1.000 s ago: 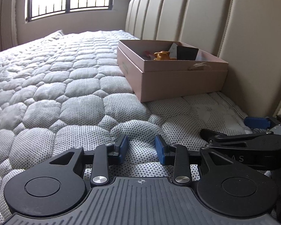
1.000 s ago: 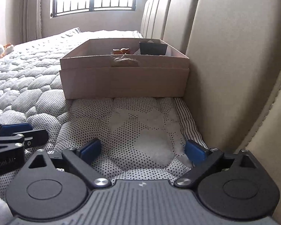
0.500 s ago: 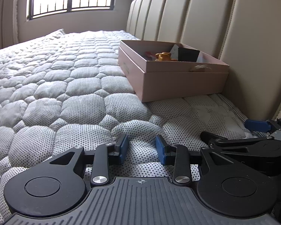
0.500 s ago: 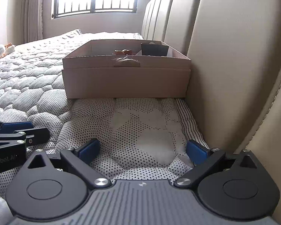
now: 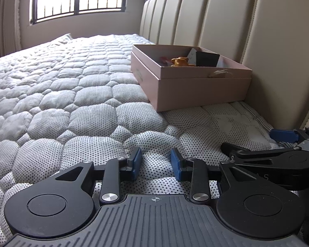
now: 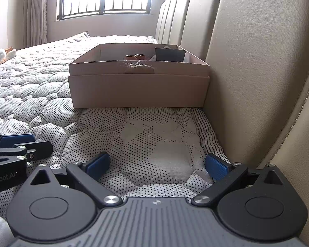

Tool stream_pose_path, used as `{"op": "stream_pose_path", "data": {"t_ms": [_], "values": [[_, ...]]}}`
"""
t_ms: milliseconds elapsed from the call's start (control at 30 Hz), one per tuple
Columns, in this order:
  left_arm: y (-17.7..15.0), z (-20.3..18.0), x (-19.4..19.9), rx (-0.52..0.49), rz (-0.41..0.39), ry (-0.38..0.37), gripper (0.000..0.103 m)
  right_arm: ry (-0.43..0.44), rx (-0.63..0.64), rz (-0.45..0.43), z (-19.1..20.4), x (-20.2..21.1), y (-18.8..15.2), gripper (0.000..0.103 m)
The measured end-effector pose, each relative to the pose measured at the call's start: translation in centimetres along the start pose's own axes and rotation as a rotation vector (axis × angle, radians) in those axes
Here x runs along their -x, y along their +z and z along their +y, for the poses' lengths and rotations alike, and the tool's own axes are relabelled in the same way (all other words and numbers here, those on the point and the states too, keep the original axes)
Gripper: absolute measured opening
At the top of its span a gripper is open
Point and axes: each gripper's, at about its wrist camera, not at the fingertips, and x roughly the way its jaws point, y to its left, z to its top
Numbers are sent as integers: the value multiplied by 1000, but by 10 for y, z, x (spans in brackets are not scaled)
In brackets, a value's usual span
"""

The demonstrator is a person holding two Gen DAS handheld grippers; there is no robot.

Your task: Organize rigid objects

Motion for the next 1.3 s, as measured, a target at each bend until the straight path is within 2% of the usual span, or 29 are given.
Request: {"op": "stream_pose_path", "data": {"t_ms": [1300], "values": [[0, 1, 0, -1, 2, -4, 35, 0, 1, 0, 0, 0, 0, 100]]}}
